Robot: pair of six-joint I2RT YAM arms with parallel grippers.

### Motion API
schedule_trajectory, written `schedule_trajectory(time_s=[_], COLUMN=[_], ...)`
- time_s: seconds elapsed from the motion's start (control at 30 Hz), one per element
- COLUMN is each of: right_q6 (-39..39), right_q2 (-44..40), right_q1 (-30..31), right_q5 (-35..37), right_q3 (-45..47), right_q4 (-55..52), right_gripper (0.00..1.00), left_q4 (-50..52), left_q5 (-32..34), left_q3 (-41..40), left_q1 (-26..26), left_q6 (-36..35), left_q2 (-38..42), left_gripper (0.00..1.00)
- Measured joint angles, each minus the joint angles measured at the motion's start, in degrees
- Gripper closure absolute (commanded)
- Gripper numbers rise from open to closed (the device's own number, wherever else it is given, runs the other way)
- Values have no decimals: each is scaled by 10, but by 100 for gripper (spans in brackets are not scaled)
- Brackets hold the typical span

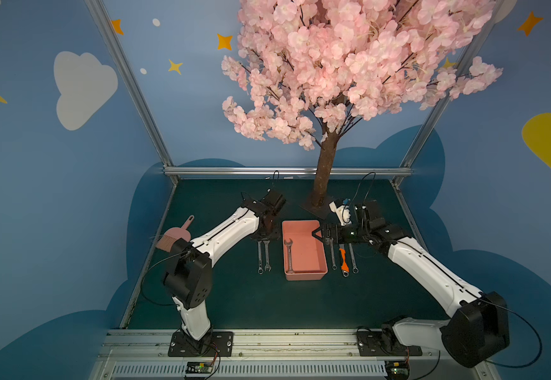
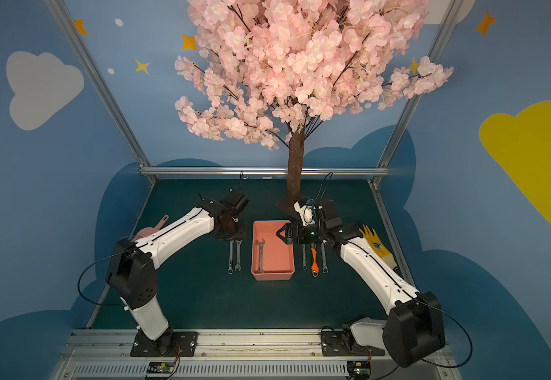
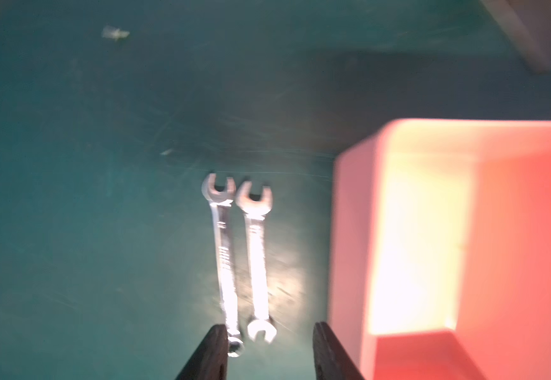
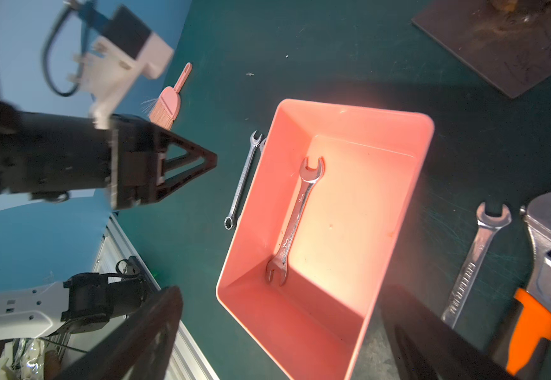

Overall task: Take out the wrench from the storage box
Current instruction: Pick up the wrench from the storage box.

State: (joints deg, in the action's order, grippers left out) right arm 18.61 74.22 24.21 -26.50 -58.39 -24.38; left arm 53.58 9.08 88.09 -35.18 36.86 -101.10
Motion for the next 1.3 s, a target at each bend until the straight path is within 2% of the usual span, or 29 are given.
schedule_trajectory(time_s=[0.27,0.57,0.9,1.3], right_q6=[-7,-10,-15,-24], right_q2=[-28,-87,-103,-114], right_q1=[-38,-65,-76,-77], right_q5=[30,53,53,57], right_q3=[3,48,64,73], right_q4=[-14,-12,-11,-11], right_gripper=[2,2,2,2], left_q4=[34,33,59,56], left_q5=[-4,6,59,68], left_q3=[82,110,158,162], left_q1=[-74,-129,-136,-132], left_q6=[47,91,114,121], left_q2=[-14,-113,-217,-273], left_gripper=[52,52,53,53])
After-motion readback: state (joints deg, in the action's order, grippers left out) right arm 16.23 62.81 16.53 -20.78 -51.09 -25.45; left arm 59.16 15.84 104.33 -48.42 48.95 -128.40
